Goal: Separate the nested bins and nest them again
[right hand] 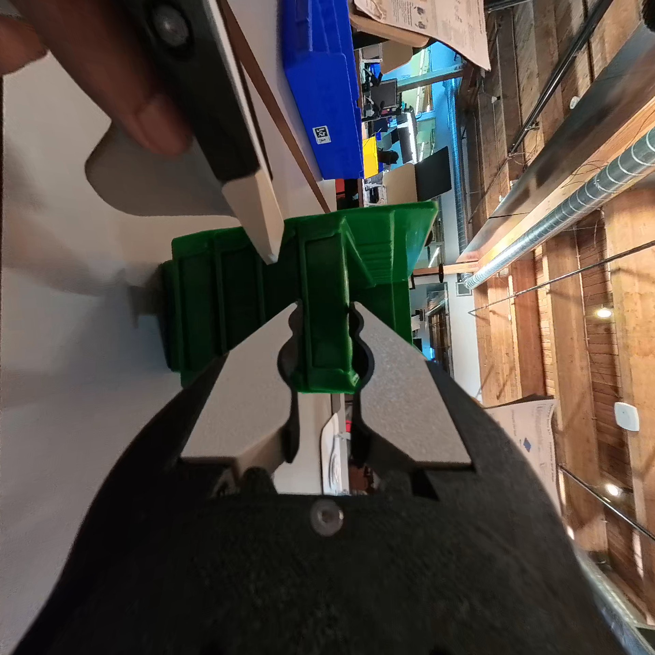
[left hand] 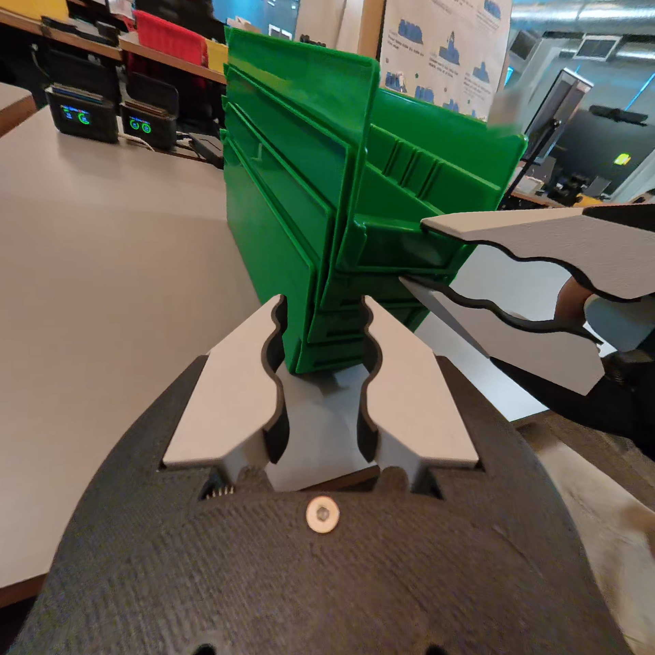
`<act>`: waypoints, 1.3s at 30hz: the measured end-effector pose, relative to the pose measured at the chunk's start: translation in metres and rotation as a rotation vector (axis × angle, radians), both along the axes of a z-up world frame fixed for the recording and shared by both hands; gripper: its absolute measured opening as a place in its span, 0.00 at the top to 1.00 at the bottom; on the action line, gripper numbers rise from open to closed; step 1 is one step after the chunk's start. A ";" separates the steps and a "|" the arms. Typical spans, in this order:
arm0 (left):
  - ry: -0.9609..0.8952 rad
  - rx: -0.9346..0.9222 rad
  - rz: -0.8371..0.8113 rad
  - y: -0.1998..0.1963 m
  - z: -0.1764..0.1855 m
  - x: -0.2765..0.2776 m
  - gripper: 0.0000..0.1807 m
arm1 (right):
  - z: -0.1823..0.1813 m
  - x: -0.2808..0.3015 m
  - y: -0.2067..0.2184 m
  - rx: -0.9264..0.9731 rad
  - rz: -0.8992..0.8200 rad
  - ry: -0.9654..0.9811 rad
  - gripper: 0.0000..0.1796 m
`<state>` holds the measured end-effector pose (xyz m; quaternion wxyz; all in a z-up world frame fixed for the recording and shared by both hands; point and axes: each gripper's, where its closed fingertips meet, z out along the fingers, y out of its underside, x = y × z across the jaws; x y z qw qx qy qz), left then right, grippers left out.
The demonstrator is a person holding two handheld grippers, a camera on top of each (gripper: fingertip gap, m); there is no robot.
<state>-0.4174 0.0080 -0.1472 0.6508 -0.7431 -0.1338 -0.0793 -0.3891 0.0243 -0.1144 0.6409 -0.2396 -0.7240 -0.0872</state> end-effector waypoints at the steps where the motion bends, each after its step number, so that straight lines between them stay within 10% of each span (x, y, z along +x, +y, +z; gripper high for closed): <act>1: 0.009 -0.001 -0.005 0.001 0.000 0.001 0.78 | 0.000 0.000 -0.001 0.000 0.008 -0.003 0.87; 39: -0.190 0.056 0.001 0.002 0.007 -0.007 0.75 | 0.010 -0.005 -0.006 -0.058 0.046 0.045 0.87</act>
